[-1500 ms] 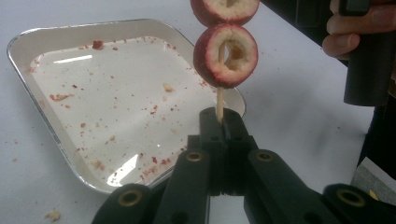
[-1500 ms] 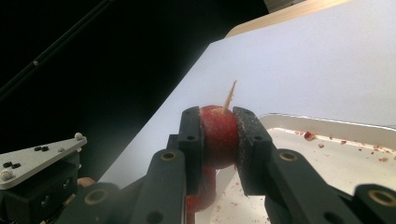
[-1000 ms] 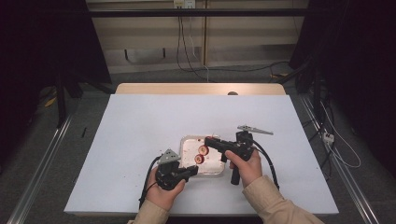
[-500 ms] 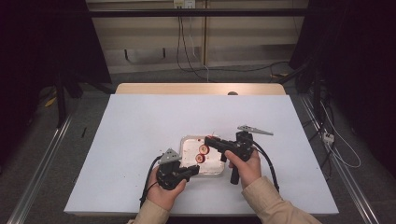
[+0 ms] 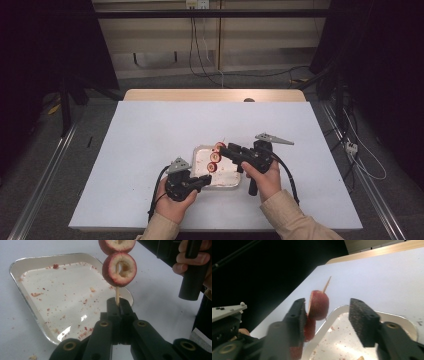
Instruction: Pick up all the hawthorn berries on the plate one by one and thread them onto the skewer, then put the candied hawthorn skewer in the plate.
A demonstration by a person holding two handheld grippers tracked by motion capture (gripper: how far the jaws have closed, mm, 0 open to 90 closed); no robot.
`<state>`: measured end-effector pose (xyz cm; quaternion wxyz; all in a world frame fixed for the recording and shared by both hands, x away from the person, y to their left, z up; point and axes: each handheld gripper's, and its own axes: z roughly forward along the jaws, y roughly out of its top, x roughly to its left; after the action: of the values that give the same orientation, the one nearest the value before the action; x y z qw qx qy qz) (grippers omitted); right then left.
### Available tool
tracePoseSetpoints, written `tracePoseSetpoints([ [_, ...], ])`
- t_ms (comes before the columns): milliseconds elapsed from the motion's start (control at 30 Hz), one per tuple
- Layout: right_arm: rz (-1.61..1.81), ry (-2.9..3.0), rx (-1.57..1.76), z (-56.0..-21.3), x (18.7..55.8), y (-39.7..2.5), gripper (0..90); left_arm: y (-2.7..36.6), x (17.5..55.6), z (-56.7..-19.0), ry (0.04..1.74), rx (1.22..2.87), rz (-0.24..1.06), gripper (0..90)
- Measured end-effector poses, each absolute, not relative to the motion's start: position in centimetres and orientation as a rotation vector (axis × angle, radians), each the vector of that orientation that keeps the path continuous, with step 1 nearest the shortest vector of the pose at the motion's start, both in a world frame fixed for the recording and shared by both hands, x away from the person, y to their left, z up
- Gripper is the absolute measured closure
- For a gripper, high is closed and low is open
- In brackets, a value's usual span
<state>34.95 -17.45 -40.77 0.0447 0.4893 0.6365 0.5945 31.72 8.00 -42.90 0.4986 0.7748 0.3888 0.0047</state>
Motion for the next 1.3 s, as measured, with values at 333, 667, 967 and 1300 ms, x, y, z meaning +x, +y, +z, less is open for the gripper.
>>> tracePoseSetpoints([
  [333,1.781,1.968,1.449,-40.6,34.8,-17.7,32.7,8.5,32.2,-42.8,0.96,1.863,0.0,89.6],
  [667,1.73,2.002,1.403,-40.7,34.6,-17.7,25.0,8.7,32.5,-42.8,0.969,1.856,-0.005,89.5],
  [967,1.689,2.014,1.328,-40.8,34.0,-18.4,20.5,9.1,32.9,-42.6,0.975,1.846,0.001,89.5],
  [1300,1.665,2.017,1.306,-41.4,33.6,-19.3,19.3,9.4,33.4,-42.6,0.996,1.832,-0.001,89.4],
])
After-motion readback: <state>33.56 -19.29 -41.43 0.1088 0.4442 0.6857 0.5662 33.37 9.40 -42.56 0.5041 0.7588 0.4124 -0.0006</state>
